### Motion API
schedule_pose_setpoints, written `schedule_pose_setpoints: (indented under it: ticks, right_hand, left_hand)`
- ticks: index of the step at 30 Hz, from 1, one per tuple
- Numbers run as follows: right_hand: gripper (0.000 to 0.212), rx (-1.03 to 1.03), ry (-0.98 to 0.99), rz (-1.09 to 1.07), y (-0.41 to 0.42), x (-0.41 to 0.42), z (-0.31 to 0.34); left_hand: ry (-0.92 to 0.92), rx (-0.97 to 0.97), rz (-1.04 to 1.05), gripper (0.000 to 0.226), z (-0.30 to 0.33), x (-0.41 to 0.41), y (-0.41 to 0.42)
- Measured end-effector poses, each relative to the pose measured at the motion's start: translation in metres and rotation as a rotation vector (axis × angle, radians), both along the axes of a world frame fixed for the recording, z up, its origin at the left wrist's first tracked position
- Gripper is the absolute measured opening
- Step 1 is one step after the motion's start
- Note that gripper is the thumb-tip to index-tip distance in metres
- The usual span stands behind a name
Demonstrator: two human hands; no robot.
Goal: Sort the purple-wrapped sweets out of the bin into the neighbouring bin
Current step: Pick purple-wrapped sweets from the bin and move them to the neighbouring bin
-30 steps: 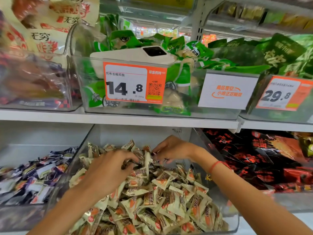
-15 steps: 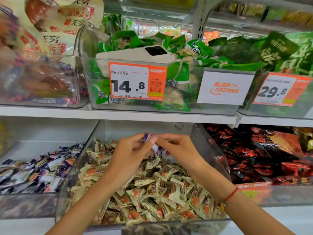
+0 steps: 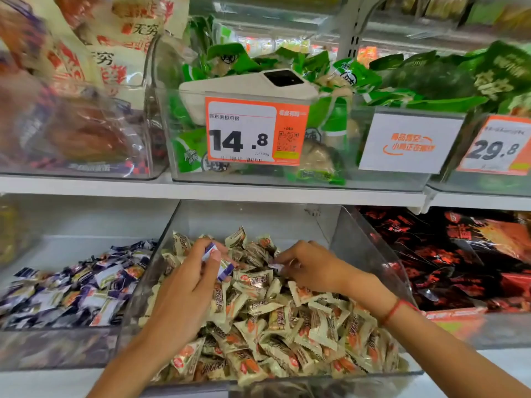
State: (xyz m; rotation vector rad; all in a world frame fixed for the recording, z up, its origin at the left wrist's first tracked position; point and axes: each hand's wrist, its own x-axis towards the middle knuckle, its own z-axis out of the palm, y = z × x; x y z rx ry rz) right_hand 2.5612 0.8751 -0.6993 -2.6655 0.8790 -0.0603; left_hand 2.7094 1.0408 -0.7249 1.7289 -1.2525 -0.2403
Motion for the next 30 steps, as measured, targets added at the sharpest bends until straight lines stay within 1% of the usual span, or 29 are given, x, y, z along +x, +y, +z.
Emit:
schedule_pose_setpoints:
  ticks: [1, 2, 3, 4, 6, 8, 10, 12, 14, 16, 17, 18, 19, 21, 22, 23, 24, 26, 30]
  right_hand:
    - [0.03, 0.037, -0.135, -0.018, 0.004, -0.007, 0.002]
    - [0.028, 0.155, -0.299, -0.037, 0.011, -0.013, 0.004]
    - [0.023, 0.318, -0.455, -0.05, 0.019, -0.017, 0.008]
    - [0.018, 0.45, -0.57, -0.065, 0.026, -0.017, 0.012]
    - [0.011, 0.572, -0.683, -0.053, 0.042, -0.01, 0.017]
    - [0.008, 0.63, -0.788, -0.034, 0.056, 0.004, 0.014]
    - [0.007, 0.637, -0.841, -0.028, 0.069, 0.016, 0.009]
    - [0.008, 0.592, -0.815, 0.002, 0.076, 0.02, 0.007]
    - [0.006, 0.535, -0.799, -0.023, 0.065, 0.018, 0.011]
    - [0.01, 0.373, -0.771, -0.166, 0.03, 0.015, 0.012]
    - [0.009, 0.291, -0.706, -0.238, 0.006, 0.015, 0.011]
    - [0.009, 0.232, -0.571, -0.292, -0.015, 0.015, 0.009]
    - [0.018, 0.198, -0.39, -0.321, -0.033, 0.018, 0.006]
    - [0.042, 0.159, -0.032, -0.311, -0.055, 0.029, -0.008]
    - [0.049, 0.141, 0.071, -0.3, -0.057, 0.035, -0.016]
    - [0.053, 0.121, 0.111, -0.3, -0.057, 0.041, -0.023]
    - [0.052, 0.097, 0.112, -0.311, -0.058, 0.046, -0.03]
    - [0.045, 0.048, 0.083, -0.33, -0.062, 0.052, -0.036]
    - [0.035, -0.029, 0.086, -0.315, -0.062, 0.04, -0.016]
  left_hand:
    - [-0.01, -0.007, 0.001, 0.03, 0.0, -0.001, 0.0]
    - [-0.02, -0.012, 0.002, 0.031, 0.002, -0.003, 0.0]
    - [-0.038, -0.012, 0.0, 0.032, 0.005, -0.006, 0.001]
    - [-0.058, -0.003, -0.003, 0.032, 0.007, -0.008, 0.001]
    - [-0.064, 0.016, -0.001, 0.037, 0.01, -0.011, 0.002]
    - [-0.039, 0.01, 0.004, 0.045, 0.007, -0.01, 0.0]
    - [-0.012, 0.001, 0.007, 0.049, 0.005, -0.008, 0.0]
    - [0.0, -0.028, 0.01, 0.045, 0.003, -0.005, -0.001]
    - [0.012, -0.046, 0.018, 0.038, 0.002, -0.003, -0.001]
    - [-0.011, -0.057, 0.024, 0.036, 0.002, -0.002, -0.002]
    - [-0.035, -0.06, 0.026, 0.036, 0.001, -0.002, -0.003]
    - [-0.06, -0.058, 0.028, 0.035, 0.001, -0.003, -0.003]
    - [-0.08, -0.053, 0.032, 0.035, 0.001, -0.004, -0.002]
    - [-0.102, -0.041, 0.039, 0.034, 0.002, -0.006, -0.001]
    - [-0.102, -0.034, 0.042, 0.033, 0.003, -0.007, -0.001]
    - [-0.095, -0.032, 0.042, 0.032, 0.003, -0.007, 0.0]
    - [-0.086, -0.032, 0.04, 0.032, 0.003, -0.007, 0.0]
    - [-0.082, -0.037, 0.035, 0.03, 0.002, -0.006, 0.001]
    - [-0.11, -0.063, 0.03, 0.026, -0.001, -0.004, -0.001]
